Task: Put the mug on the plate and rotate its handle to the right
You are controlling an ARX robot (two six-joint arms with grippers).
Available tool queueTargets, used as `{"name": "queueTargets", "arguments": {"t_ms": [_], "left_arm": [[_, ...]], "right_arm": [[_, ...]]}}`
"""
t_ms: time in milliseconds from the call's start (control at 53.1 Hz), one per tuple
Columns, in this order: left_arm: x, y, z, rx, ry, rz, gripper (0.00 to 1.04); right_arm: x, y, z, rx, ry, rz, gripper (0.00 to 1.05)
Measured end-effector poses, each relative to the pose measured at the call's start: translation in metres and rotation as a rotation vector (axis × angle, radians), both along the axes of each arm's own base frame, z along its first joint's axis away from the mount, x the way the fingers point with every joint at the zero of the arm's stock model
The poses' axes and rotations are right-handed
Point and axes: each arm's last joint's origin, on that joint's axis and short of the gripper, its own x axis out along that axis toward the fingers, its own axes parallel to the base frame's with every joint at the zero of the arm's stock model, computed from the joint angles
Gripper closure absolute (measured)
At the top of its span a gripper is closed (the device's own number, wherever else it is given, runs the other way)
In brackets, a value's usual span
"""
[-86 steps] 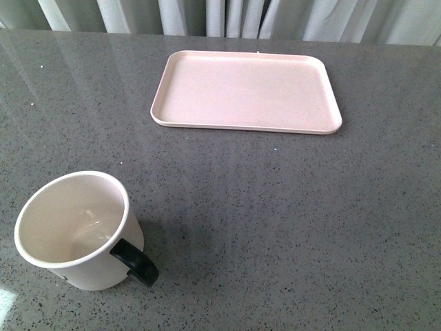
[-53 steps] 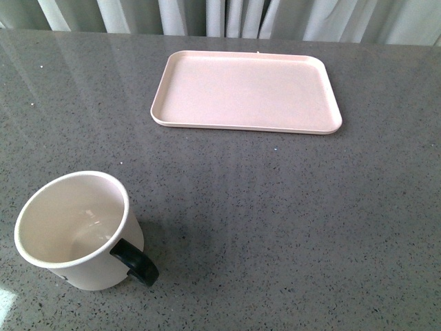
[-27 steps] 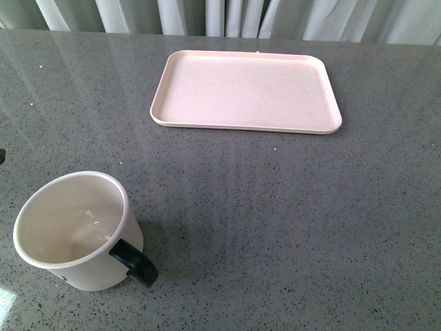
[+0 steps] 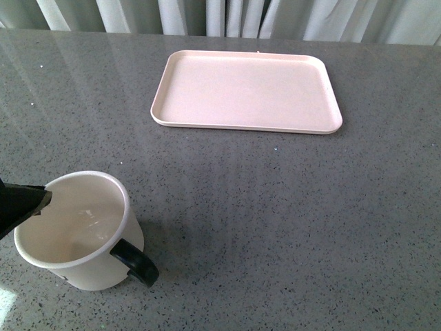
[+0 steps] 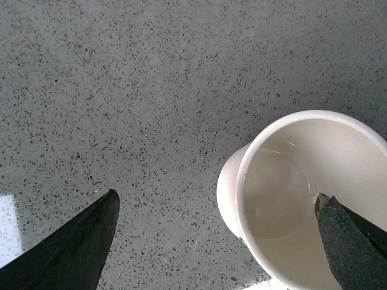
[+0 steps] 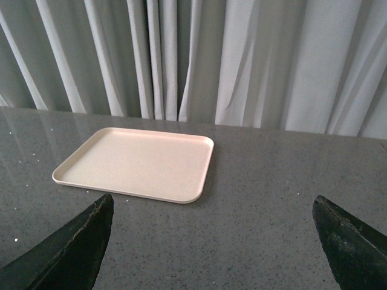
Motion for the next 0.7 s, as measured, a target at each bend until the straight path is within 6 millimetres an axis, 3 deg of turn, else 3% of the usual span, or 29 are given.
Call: {"name": "queueTargets", "arguments": {"t_ms": [696], "left_arm": [[0.027,-0.01,-0.023,0.012,0.108,-0.054,0.09]], "right_arm": [[0.0,0.0,0.0,0.0,0.0,0.0,0.09]]}}
